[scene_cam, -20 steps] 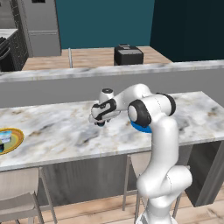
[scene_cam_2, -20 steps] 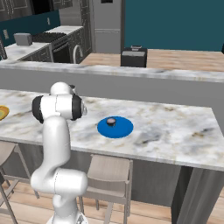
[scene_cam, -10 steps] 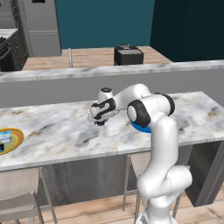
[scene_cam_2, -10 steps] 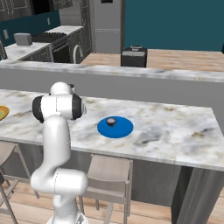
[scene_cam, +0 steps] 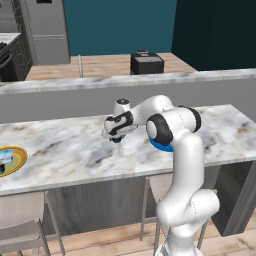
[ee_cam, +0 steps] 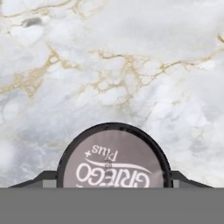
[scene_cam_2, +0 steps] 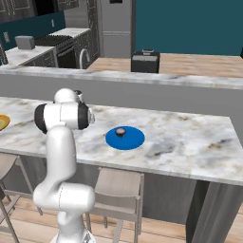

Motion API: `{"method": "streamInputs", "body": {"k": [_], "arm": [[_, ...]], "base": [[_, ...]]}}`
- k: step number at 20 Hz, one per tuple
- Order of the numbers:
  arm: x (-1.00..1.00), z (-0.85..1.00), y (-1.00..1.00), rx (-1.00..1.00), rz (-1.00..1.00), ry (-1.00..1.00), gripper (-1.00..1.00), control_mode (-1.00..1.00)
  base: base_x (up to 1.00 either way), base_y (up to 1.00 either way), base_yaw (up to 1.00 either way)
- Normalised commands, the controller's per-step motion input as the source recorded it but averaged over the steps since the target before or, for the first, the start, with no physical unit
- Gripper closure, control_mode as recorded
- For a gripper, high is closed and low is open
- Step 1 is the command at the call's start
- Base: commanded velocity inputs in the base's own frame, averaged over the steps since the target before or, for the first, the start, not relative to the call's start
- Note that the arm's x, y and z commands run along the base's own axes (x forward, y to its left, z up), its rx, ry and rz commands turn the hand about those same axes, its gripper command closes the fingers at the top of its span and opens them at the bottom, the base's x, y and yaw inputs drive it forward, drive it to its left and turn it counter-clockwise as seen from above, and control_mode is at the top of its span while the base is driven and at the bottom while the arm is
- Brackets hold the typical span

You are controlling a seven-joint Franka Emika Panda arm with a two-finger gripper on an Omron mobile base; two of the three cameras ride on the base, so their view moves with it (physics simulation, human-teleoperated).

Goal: Place two yogurt containers on each plate.

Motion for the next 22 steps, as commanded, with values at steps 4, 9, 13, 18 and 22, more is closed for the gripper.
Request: {"method": "streamInputs", "body": {"k": [4,9,13,18,22], "arm": [[-0.21,0.25,-0.57,0.00,-0.01,0.06,1.00,-1.00],[-0.54,0.07,-0.81,0.00,-0.05,0.03,1.00,-1.00],[-0.73,0.01,-0.88,0.00,-0.08,0.02,1.00,-1.00],[-0.37,0.12,-0.74,0.00,-0.08,0.03,1.00,-1.00],[-0.03,0.26,-0.58,0.00,-0.06,0.07,1.00,-1.00]], "base": [[0.00,0.00,0.00],[0.00,0.00,0.00],[0.00,0.00,0.00],[0.00,0.00,0.00],[0.00,0.00,0.00]]}}
